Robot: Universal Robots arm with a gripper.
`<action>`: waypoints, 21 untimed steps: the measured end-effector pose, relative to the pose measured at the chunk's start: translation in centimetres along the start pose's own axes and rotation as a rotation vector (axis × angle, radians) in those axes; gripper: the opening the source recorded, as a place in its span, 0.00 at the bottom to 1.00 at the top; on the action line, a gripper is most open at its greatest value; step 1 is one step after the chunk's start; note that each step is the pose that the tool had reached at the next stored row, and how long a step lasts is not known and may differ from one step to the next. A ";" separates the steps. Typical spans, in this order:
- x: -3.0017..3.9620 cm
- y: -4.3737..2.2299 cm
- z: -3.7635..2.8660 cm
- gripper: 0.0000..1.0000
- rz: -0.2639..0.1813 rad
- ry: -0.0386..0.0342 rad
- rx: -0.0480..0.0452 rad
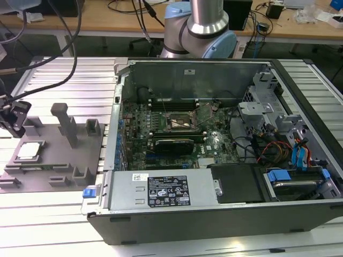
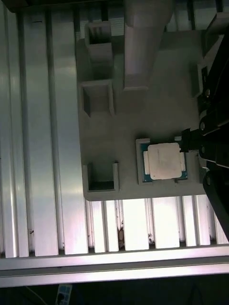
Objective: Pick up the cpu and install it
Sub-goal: 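Pick up the cpu and move it towards the insertion slot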
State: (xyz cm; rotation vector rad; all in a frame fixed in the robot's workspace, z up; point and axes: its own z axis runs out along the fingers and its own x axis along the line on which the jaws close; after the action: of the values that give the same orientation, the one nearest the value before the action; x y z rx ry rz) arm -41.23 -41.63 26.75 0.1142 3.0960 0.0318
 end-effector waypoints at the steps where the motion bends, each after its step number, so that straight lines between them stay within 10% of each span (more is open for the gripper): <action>1: 0.01 -0.01 0.22 0.11 0.000 0.0005 0.0012; 21: 0.62 -0.10 3.86 0.11 -0.034 0.0017 -0.0001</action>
State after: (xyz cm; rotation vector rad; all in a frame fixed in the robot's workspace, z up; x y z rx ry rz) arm -41.69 -41.61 22.86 0.0618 3.0989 0.0309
